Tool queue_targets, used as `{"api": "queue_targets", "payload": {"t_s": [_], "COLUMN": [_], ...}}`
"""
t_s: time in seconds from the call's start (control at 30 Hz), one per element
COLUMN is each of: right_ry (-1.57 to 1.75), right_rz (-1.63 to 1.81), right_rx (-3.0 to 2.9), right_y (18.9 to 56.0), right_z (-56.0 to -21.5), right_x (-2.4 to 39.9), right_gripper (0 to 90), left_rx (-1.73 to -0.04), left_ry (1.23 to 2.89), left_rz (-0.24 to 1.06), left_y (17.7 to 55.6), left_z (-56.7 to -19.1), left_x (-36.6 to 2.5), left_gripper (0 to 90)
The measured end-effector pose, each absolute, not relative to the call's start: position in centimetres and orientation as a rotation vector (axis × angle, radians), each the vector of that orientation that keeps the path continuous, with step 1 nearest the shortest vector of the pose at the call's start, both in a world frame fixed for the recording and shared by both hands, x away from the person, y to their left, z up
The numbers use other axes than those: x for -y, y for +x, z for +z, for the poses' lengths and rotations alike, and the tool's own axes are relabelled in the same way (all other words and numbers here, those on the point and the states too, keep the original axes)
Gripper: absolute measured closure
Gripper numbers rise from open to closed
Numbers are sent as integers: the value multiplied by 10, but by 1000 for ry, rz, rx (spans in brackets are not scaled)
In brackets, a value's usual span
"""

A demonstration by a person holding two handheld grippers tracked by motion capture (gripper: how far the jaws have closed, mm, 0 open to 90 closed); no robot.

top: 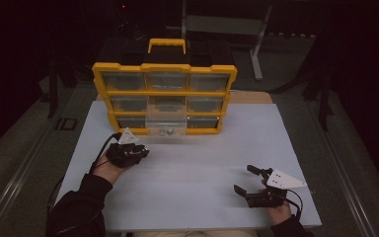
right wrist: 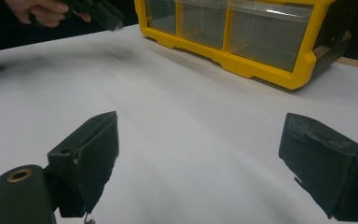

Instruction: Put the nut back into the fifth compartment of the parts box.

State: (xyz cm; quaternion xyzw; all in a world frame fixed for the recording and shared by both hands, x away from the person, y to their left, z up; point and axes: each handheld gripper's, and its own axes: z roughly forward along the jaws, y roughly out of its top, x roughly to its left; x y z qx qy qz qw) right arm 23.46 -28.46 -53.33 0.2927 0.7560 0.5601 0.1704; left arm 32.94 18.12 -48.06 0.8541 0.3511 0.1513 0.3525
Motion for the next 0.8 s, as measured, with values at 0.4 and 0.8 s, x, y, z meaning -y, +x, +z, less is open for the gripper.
{"api": "queue_targets", "payload": {"t_s": [0.4,0.8], "right_ry": [831,830], "right_rz": [1591,1589], "right_rx": [-2149,-2151], "right_y": [235,235], "right_z": [-534,-534], "right_x": [284,284], "right_gripper": [122,122], "left_rx": [-907,-891], "left_ry": [2146,2105], "left_rz": [477,536], "left_y": [334,342], "left_z": [-435,-396], "left_x": [-197,-202], "left_gripper": [688,688]}}
